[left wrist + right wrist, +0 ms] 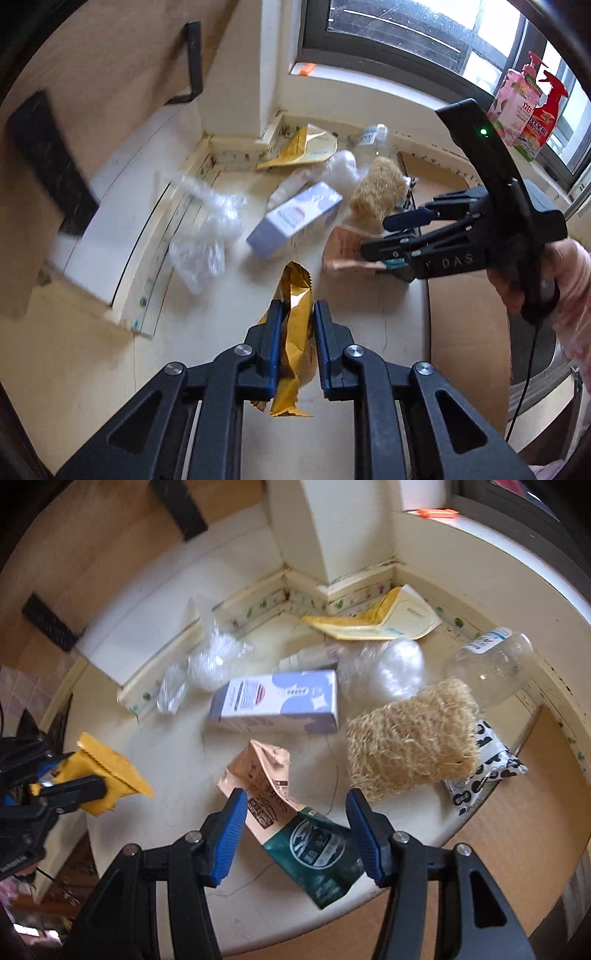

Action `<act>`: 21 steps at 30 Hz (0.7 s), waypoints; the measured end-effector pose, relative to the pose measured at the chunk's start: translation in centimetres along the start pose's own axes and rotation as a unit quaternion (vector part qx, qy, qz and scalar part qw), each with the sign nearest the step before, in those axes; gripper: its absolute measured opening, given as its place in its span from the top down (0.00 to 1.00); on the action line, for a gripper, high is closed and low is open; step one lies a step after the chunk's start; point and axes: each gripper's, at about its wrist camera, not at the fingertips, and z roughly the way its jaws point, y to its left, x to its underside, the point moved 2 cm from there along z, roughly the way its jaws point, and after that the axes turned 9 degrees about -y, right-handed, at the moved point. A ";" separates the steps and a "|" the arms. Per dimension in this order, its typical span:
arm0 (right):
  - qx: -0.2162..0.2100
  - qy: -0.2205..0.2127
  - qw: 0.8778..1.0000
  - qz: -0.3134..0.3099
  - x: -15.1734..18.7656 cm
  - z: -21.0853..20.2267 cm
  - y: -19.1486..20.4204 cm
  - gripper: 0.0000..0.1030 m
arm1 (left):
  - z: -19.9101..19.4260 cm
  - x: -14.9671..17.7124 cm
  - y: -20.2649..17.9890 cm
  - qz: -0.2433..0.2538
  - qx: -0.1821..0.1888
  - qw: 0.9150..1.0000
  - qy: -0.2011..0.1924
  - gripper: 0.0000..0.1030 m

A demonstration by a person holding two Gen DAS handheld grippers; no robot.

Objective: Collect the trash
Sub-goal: 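Grasp the yellow snack bag with the left tool while the right tool grasps the brown-green drink carton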

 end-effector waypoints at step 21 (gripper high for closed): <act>0.039 0.031 0.995 -0.090 4.8 -0.4 7.1 0.59 | -3.6 5.2 1.8 -0.071 0.000 0.997 0.014 0.86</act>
